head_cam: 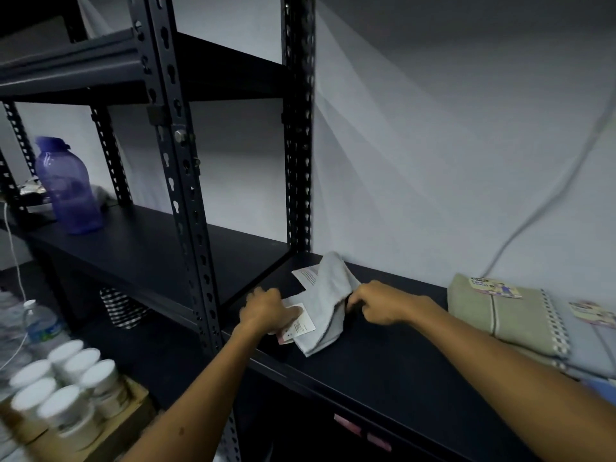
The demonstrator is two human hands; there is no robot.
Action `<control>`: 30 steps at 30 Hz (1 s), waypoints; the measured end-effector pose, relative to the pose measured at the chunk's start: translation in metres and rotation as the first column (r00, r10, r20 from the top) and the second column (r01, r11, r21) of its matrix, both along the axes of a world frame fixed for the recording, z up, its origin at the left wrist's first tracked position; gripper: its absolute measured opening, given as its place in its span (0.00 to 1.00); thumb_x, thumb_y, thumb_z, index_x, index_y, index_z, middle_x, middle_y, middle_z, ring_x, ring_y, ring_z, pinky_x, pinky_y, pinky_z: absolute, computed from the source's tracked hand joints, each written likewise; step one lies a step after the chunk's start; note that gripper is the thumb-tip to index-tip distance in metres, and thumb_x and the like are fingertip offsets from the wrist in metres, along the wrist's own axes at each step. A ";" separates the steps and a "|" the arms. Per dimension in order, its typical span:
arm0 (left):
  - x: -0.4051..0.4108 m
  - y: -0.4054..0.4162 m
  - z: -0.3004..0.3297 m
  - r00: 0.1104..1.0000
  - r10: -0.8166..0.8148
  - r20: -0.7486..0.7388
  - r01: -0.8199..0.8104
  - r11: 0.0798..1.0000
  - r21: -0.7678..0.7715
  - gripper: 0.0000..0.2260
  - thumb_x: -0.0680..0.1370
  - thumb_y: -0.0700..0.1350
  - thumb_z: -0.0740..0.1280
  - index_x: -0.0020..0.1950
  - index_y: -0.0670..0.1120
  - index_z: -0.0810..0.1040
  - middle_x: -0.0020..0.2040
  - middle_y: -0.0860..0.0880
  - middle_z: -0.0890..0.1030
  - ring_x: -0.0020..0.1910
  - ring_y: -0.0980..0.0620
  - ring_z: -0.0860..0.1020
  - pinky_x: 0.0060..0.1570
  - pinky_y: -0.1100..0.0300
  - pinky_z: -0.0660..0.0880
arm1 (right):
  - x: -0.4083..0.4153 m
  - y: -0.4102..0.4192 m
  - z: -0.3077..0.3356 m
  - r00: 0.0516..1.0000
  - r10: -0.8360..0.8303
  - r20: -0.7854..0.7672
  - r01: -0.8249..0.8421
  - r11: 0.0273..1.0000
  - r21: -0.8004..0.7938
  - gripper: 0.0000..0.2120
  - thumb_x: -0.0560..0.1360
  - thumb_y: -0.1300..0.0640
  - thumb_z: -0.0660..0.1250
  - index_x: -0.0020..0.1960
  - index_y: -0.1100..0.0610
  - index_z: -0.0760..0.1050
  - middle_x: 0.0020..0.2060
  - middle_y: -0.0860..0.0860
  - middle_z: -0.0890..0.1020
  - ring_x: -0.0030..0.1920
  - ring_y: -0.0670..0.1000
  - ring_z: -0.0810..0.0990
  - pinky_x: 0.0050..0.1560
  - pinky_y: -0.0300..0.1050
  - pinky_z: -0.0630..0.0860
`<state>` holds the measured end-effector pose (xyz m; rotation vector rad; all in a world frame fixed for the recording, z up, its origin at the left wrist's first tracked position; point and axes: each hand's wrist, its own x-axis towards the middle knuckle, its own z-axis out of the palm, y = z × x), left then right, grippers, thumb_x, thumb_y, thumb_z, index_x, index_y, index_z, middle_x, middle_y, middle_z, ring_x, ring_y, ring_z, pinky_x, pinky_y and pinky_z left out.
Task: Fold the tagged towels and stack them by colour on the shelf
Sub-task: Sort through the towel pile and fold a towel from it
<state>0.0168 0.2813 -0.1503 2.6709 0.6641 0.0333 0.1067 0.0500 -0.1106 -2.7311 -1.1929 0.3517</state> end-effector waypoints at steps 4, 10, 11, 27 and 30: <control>0.002 0.002 0.004 1.000 -0.018 0.020 0.019 0.998 -0.055 0.16 0.73 0.59 0.69 0.54 0.50 0.77 0.60 0.46 0.74 0.64 0.44 0.70 0.62 0.47 0.72 | -0.003 0.003 0.000 0.986 -0.086 0.141 0.067 0.988 0.138 0.19 0.74 0.64 0.57 0.57 0.51 0.82 0.55 0.50 0.83 0.51 0.51 0.81 0.53 0.50 0.79; -0.007 0.004 0.013 0.936 0.066 0.345 0.100 0.890 -0.444 0.06 0.74 0.37 0.69 0.43 0.44 0.73 0.31 0.48 0.80 0.25 0.55 0.76 0.29 0.58 0.75 | -0.006 0.011 0.024 0.961 -0.119 0.249 0.010 0.917 0.399 0.16 0.77 0.61 0.59 0.60 0.55 0.81 0.56 0.52 0.83 0.53 0.52 0.80 0.54 0.44 0.76; -0.008 0.003 0.019 0.912 0.101 0.397 0.140 0.833 -0.535 0.07 0.75 0.35 0.69 0.44 0.43 0.72 0.32 0.47 0.79 0.24 0.55 0.76 0.28 0.59 0.73 | -0.008 0.012 0.029 0.971 -0.080 0.226 -0.018 0.916 0.402 0.16 0.77 0.61 0.60 0.61 0.55 0.80 0.57 0.51 0.82 0.54 0.50 0.79 0.54 0.40 0.74; 0.008 -0.027 0.153 0.845 0.222 0.487 0.462 0.156 -0.873 0.17 0.75 0.25 0.56 0.56 0.35 0.80 0.49 0.38 0.84 0.44 0.48 0.84 0.45 0.60 0.82 | -0.026 0.008 0.079 0.985 -0.112 0.130 -0.034 0.614 0.788 0.13 0.75 0.58 0.70 0.60 0.55 0.80 0.51 0.47 0.83 0.49 0.46 0.82 0.50 0.46 0.79; 0.010 -0.035 0.170 0.763 0.091 0.640 0.506 0.532 -0.679 0.10 0.75 0.29 0.68 0.54 0.38 0.82 0.43 0.45 0.85 0.41 0.52 0.83 0.40 0.64 0.80 | -0.020 0.002 0.100 0.978 -0.208 0.034 0.072 0.480 0.874 0.10 0.76 0.62 0.68 0.57 0.58 0.81 0.48 0.48 0.84 0.48 0.49 0.83 0.50 0.46 0.79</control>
